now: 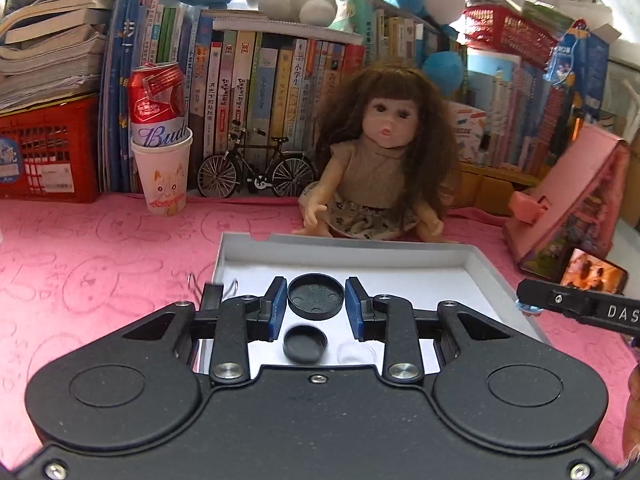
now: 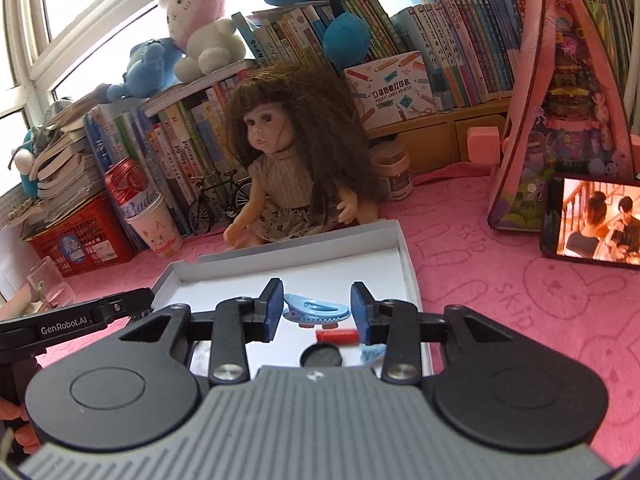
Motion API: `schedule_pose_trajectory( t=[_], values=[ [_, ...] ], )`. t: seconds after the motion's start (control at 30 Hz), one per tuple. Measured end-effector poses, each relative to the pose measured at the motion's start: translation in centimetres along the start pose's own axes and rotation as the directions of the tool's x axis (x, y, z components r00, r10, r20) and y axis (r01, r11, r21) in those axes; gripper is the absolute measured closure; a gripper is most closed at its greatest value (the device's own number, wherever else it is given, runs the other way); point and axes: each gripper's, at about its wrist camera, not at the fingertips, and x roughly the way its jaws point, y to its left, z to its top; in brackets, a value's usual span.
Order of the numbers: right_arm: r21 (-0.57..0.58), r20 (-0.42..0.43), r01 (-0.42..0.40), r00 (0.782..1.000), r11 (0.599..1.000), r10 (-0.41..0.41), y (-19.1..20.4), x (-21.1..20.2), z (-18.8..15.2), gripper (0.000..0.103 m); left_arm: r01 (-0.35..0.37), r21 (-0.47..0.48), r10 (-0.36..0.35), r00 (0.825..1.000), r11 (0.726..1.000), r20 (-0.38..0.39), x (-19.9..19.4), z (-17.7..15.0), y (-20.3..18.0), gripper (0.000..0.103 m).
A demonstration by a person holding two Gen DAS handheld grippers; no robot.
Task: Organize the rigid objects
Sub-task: 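Lower both grippers into the tray and open them to release cap and clip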
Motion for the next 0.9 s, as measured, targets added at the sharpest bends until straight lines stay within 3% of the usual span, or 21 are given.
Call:
schedule_pose_trajectory(
  t=[0.37, 0.6, 0.9],
  values=[
    [0.044, -0.137, 0.018, 0.990, 0.999, -0.012, -1.1, 6.7, 0.3, 0.061, -0.021, -0.039, 0.016, 0.993, 0.999, -0.118, 6.6, 0.4, 0.7, 0.074],
    [-0.012, -0.170, 0.042, 0.984, 0.999, -0.043, -0.5, 8.3, 0.0, 0.061, -0.027, -0.060, 0.017, 0.987, 0.998, -0.158, 8.3, 0.3, 1.1, 0.073],
    [-0.026, -0.190, 0.053, 0.980, 0.998, -0.057, 0.0, 8.8, -0.3, 0.060, -0.044, -0.014, 0.040, 0.977, 0.999, -0.210, 9.2, 0.4, 0.5, 0.073]
  ],
)
